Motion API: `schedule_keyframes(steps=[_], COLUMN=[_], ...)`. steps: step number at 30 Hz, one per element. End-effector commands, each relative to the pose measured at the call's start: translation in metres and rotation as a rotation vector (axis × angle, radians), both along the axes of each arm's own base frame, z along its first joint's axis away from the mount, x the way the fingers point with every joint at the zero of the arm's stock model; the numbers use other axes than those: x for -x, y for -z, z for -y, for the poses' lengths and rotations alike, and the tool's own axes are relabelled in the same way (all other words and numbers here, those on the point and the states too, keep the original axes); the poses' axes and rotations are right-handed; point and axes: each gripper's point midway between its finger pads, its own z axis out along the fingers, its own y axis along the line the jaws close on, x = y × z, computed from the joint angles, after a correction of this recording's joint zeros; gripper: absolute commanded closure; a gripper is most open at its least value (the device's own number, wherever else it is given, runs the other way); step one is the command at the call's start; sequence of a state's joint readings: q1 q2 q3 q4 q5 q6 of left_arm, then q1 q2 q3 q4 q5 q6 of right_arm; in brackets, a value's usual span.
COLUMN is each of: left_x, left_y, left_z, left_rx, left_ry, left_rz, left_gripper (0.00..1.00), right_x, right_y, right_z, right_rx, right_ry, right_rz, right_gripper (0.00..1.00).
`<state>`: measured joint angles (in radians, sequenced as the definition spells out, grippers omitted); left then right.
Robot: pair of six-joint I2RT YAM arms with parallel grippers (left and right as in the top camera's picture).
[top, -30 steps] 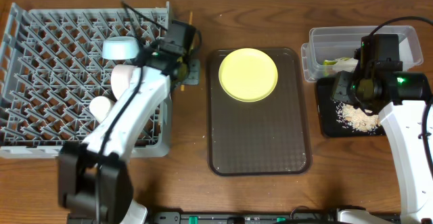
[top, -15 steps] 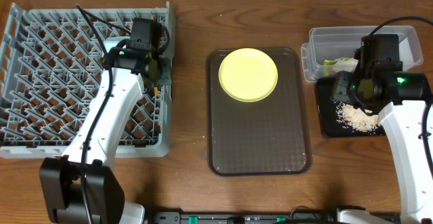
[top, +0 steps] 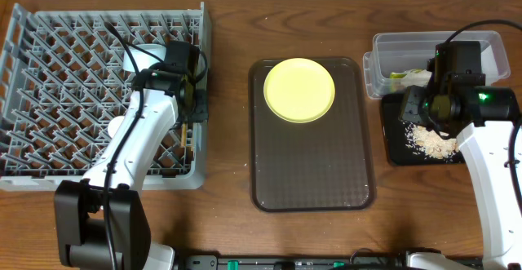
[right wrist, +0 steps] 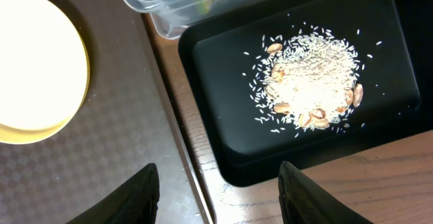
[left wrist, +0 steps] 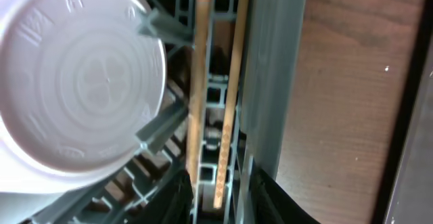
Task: Sort waste into correct bins and load items into the dishwasher rack
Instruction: 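Push the second chopstick down into the rack slot and release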
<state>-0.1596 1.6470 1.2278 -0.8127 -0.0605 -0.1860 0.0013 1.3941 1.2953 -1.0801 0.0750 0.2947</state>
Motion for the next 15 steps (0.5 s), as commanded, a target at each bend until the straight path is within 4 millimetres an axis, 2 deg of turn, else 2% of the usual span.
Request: schedule_keyframes(steps=[1, 7, 11, 15], left_x=[-0.007, -0.045, -0.071, -0.088], left_y=[0.000, -0.020, -0.031, -0.029], left_z=[-0.002, 0.004, 0.007, 0.005], left_rx=[-0.008, 0.018, 0.032, 0.013], left_ry=[-0.011, -0.012, -0.015, -0.028], left_rz=[0.025, 0.188, 0.300, 0.350], left_gripper=[0.67, 0.93, 0.94, 0.94], right_x=[-0.003, -0.003, -0.003, -0.003], right_y=[-0.005, -0.005, -0.005, -0.005], right_z=[0.002, 0.002, 0.002, 0.002], right_rx=[0.002, 0.002, 0.002, 0.002], right_ry=[-0.006, -0.006, -0.006, -0.006], right_rz=[0.015, 0.016, 0.017, 0.016], right_gripper=[0.46, 0.46, 0.46, 0.46])
